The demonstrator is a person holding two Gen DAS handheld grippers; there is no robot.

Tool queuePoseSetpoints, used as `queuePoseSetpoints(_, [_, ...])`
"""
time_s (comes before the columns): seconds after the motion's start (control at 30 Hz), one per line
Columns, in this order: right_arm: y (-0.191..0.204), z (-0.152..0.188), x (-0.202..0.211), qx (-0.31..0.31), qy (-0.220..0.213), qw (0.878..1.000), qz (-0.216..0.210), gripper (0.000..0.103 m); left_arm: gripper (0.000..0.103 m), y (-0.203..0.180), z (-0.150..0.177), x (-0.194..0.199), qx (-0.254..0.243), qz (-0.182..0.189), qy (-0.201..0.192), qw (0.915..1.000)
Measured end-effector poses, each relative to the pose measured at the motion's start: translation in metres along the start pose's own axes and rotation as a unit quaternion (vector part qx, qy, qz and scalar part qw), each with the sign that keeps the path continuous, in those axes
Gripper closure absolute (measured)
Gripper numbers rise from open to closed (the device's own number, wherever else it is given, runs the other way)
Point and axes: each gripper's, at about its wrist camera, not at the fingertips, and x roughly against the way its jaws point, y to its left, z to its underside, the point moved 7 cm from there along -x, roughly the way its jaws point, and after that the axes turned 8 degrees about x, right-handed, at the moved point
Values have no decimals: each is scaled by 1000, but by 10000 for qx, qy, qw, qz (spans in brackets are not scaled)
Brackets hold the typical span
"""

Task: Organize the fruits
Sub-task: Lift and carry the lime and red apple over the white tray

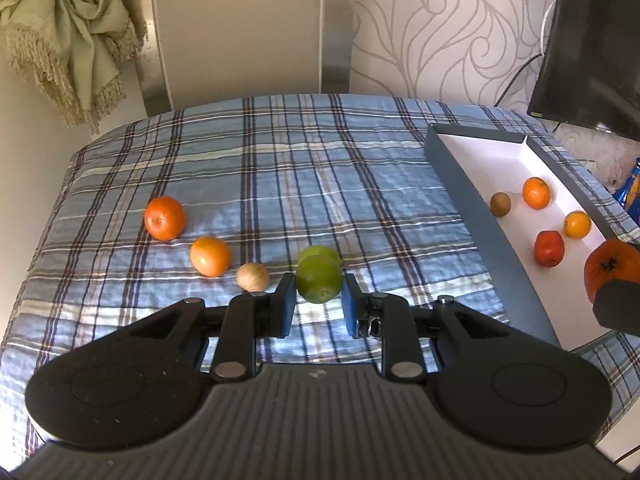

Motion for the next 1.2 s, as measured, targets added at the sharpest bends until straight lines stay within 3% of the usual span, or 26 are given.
queuePoseSetpoints(1.2, [-47,17,17,-407,106,9963,747,69,75,-96,-35,-20,-609,855,-185,9943])
